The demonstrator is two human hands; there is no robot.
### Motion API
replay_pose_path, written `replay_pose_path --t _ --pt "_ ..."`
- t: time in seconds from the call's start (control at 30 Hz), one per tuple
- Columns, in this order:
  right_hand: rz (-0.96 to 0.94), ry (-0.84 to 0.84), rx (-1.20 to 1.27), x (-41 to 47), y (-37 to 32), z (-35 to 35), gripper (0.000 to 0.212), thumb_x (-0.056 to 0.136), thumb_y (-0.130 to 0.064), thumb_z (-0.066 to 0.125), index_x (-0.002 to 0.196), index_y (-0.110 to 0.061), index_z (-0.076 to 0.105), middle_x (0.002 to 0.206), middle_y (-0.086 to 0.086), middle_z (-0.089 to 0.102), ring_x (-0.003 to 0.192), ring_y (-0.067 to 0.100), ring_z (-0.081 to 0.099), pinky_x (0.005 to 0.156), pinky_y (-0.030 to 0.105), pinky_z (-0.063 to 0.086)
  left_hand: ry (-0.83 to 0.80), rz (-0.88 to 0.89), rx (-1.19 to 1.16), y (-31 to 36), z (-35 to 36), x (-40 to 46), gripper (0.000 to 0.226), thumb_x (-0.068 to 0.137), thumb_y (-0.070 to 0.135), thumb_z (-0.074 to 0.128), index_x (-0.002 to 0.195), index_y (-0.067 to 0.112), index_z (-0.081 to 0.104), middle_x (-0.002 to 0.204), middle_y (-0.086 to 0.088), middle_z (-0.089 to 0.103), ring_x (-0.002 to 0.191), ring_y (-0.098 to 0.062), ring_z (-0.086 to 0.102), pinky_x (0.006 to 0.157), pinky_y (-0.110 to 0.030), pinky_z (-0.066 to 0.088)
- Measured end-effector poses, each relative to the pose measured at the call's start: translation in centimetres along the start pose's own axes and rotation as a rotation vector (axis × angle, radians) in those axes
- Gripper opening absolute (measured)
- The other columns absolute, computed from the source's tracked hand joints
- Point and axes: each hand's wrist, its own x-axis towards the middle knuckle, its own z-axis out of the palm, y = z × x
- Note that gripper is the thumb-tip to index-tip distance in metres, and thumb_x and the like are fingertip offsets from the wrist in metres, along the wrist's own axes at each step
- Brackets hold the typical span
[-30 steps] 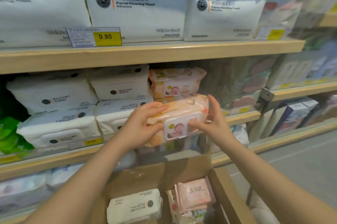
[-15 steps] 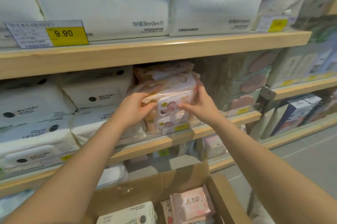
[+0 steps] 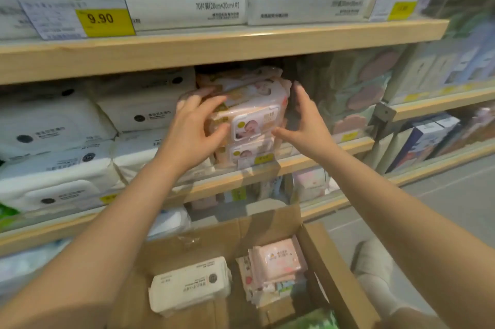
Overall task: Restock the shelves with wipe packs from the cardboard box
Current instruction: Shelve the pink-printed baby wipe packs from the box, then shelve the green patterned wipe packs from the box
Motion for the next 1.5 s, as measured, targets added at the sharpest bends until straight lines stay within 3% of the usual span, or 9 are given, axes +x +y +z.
replay_pose_path --t 0.13,0.3,0.43,0.57,0.73,0.9,1.03,1.27,1.5 --pt "-0.005 -0.062 -0.133 -6.5 0.4 -1.3 0.085 0.084 -0.028 0.068 0.149 -0.029 0.013 0.151 -0.003 0.024 0.137 0.012 0.027 0.107 0.029 0.031 0.052 0.096 -0.013 1.0 1.3 -5.9 0.042 0.085 0.028 0.052 0.124 0.013 0.057 0.127 -0.004 0.051 0.119 -0.019 0.041 0.101 -0.018 0.024" --pt "0.057 -0.249 -0.233 -16.3 2.9 -0.6 0.08 0.083 -0.025 0.069 0.147 -0.028 0.022 0.145 -0.003 0.032 0.131 0.009 0.032 0.107 0.023 0.028 -0.218 -0.036 -0.042 0.6 6.1 -15.9 0.04 0.086 0.026 0.052 0.125 0.017 0.056 0.129 -0.001 0.049 0.121 -0.016 0.039 0.103 -0.033 0.032" --pt "0.084 -0.467 -0.334 -23.6 6.0 1.3 0.084 0.078 -0.038 0.071 0.146 -0.033 0.022 0.148 -0.006 0.028 0.133 0.009 0.03 0.112 0.026 0.028 -0.479 0.01 -0.036 1.7 10.2 -23.2 0.045 0.083 0.035 0.041 0.124 0.022 0.056 0.126 0.002 0.052 0.119 -0.013 0.041 0.094 -0.04 0.045" --pt "0.074 -0.736 -0.522 -29.4 9.7 3.5 0.09 0.072 -0.043 0.072 0.146 -0.034 0.021 0.152 -0.007 0.022 0.139 0.014 0.024 0.113 0.032 0.027 -0.62 0.065 -0.048 2.8 12.5 -28.6 0.044 0.077 0.023 0.062 0.121 0.023 0.057 0.12 0.003 0.057 0.112 -0.01 0.042 0.088 -0.039 0.051" --pt "0.143 -0.949 -0.676 -32.4 12.0 6.2 0.092 0.076 -0.05 0.068 0.148 -0.035 0.012 0.156 -0.005 0.015 0.145 0.022 0.007 0.115 0.052 0.0 -0.713 -0.033 -0.058 1.4 13.3 -30.8 0.044 0.088 0.029 0.048 0.132 0.023 0.049 0.13 0.004 0.049 0.123 -0.016 0.043 0.097 -0.039 0.044" --pt "0.199 -1.087 -0.755 -30.7 11.6 8.0 0.099 0.069 -0.05 0.074 0.146 -0.032 0.015 0.15 0.001 0.025 0.139 0.03 0.018 0.109 0.062 0.016 -0.72 -0.084 -0.091 1.3 12.7 -30.6 0.071 0.082 0.064 0.016 0.132 0.025 0.048 0.127 0.008 0.049 0.121 -0.012 0.042 0.096 -0.031 0.041" --pt "0.177 -1.036 -0.767 -30.4 11.2 7.9 0.089 0.067 -0.044 0.076 0.139 -0.029 0.025 0.134 0.0 0.039 0.125 0.027 0.033 0.103 0.052 0.03 -0.789 -0.191 -0.156 1.1 13.7 -30.8 0.063 0.083 0.056 0.032 0.137 0.027 0.04 0.132 0.01 0.043 0.125 -0.01 0.039 0.102 -0.035 0.039" --pt "0.116 -0.609 -0.707 -31.2 10.4 6.3 0.084 0.063 -0.053 0.072 0.133 -0.034 0.029 0.134 -0.007 0.041 0.122 0.023 0.037 0.093 0.044 0.04 -0.872 -0.696 -0.63 4.4 15.5 -29.2 0.103 0.046 0.071 0.077 0.134 0.043 0.031 0.135 0.016 0.042 0.127 -0.008 0.04 0.105 -0.04 0.04" --pt "0.213 -0.493 -0.309 -28.2 6.8 3.0 0.09 0.062 -0.053 0.079 0.136 -0.034 0.032 0.13 -0.012 0.042 0.114 0.013 0.039 0.092 0.034 0.044 -0.728 -0.75 -0.827 6.6 14.2 -24.5 0.088 0.039 0.044 0.089 0.115 0.029 0.048 0.109 0.009 0.066 0.097 -0.004 0.064 0.086 -0.031 0.053"
